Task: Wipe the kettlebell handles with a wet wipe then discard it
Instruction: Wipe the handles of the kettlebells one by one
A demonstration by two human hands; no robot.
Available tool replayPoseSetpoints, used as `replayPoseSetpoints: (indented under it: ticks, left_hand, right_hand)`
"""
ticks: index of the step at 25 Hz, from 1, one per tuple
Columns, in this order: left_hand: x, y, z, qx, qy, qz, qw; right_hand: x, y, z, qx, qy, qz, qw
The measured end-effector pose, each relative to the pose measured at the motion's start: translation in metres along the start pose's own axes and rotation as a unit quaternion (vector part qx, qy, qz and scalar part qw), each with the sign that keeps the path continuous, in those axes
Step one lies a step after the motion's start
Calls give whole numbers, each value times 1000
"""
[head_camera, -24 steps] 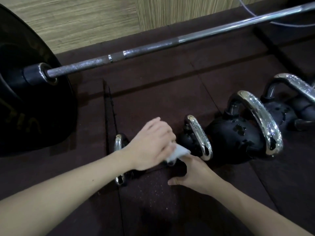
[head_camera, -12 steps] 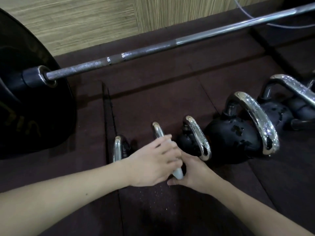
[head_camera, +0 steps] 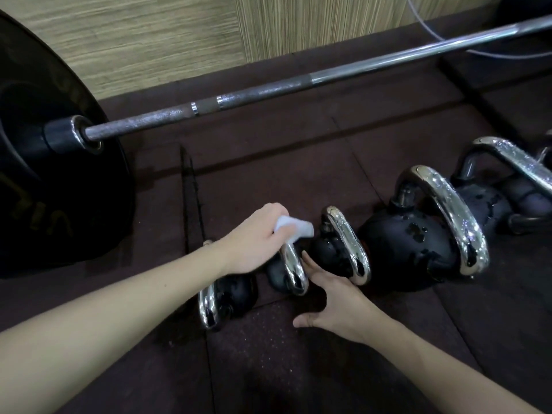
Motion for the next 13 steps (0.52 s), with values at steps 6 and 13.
replayPoseSetpoints:
  ticks: [6, 13]
  left_hand:
    - [55, 37, 57, 364, -34, -421, 830]
    - [13, 10, 16, 147, 4, -160, 976]
  right_hand:
    - [-3, -8, 4, -7, 12, -19, 1000]
    - [0, -4, 3, 2, 7, -7, 1000]
Point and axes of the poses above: each hand's wrist, its own z-axis away from the middle knuckle, its own x-axis out of the palm, y = z × x, the point moved 6 cm from there along -z, towards the middle knuckle, and after that the axes turned 3 degrees about x, right-handed, at the moved point
